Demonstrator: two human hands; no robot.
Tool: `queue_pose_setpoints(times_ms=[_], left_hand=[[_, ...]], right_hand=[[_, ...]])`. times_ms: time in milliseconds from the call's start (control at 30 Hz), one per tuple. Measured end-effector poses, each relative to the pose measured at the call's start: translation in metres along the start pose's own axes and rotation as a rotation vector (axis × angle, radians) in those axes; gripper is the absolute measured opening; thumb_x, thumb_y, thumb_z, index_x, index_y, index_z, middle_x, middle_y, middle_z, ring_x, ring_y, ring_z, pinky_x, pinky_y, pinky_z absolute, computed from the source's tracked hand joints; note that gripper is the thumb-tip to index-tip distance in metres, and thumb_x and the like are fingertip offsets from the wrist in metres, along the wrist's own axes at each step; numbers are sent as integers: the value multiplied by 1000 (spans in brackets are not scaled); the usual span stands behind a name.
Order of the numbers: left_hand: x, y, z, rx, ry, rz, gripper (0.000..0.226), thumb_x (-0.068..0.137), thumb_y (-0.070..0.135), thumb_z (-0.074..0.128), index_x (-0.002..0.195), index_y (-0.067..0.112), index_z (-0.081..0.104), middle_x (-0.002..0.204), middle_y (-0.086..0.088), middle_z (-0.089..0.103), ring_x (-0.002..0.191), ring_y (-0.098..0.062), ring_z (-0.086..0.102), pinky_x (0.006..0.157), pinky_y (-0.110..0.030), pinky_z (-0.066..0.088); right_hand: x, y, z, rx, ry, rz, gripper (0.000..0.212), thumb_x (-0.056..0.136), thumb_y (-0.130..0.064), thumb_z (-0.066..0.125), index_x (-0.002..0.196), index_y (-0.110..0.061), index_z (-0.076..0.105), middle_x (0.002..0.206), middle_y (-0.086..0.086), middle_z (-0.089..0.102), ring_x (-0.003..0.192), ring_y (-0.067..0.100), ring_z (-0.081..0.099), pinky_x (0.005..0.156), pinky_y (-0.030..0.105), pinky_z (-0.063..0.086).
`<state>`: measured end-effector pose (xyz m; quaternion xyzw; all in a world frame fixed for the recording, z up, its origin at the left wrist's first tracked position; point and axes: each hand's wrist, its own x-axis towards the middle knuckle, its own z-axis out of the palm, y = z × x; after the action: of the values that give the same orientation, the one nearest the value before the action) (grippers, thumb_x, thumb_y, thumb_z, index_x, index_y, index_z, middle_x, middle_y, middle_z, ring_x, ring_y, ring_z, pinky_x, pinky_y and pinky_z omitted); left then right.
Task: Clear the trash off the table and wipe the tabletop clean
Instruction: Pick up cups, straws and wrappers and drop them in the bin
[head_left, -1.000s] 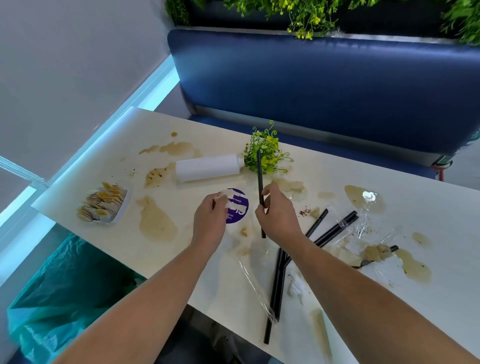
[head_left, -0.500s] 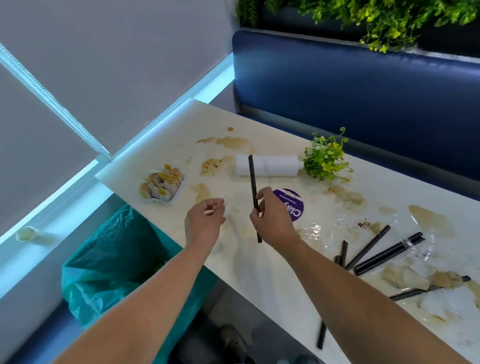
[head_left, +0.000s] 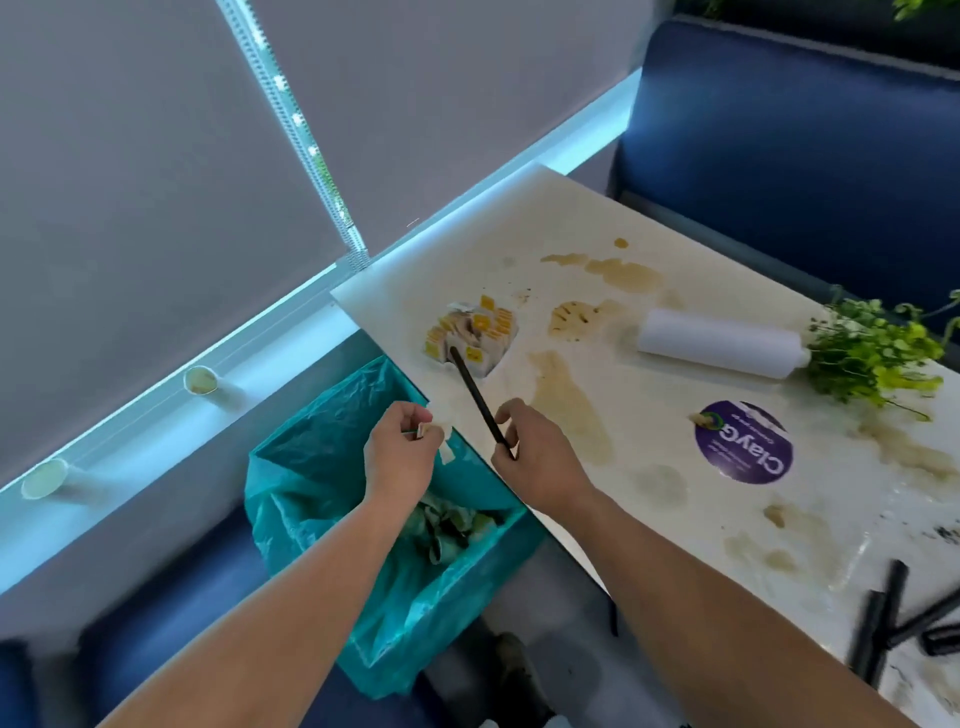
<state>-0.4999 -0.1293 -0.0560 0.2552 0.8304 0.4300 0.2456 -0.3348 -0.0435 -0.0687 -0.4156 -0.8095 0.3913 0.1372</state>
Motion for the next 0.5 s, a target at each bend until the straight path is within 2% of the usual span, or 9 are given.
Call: queue_pose_setpoints(times_ms=[133, 267, 333, 433, 500], left_hand=[[14, -26, -32, 55, 51, -53, 9, 79, 30, 80, 82, 30, 72, 76, 9, 70, 69, -6, 63, 68, -27, 48], [30, -54, -57, 67, 59, -136, 8, 84, 36, 78, 89, 29, 78, 82, 12, 74, 81, -8, 69, 78, -31, 56], [32, -62, -63, 84, 70, -153, 8, 88, 33, 74, 92, 28, 80, 84, 13, 75, 84, -7, 69, 80, -30, 55], [39, -77, -72, 113, 84, -178, 7, 89, 29, 73, 93, 30, 80, 84, 17, 73, 83, 3, 64, 74, -23, 50], [41, -84, -75, 123, 81, -194, 7, 89, 28, 74, 92, 31, 79, 85, 16, 74, 83, 2, 65, 70, -18, 46]], right_hand=[[15, -18, 35, -28, -116, -20, 24, 93, -20, 58, 116, -22, 55, 92, -5, 54, 77, 12, 51, 69, 27, 37], [29, -32, 74, -41, -194, 1, 19, 91, -16, 60, 110, -15, 60, 90, 1, 57, 80, 21, 53, 69, 29, 36], [31, -36, 85, -48, -219, 22, 17, 90, -15, 59, 107, -14, 61, 92, 5, 60, 81, 24, 55, 69, 31, 40], [40, -42, 107, -67, -238, 48, 18, 91, -17, 60, 108, -13, 64, 97, 7, 64, 87, 25, 59, 78, 34, 49], [43, -43, 116, -63, -249, 73, 21, 92, -17, 60, 111, -12, 66, 101, 8, 66, 91, 25, 60, 83, 37, 52]])
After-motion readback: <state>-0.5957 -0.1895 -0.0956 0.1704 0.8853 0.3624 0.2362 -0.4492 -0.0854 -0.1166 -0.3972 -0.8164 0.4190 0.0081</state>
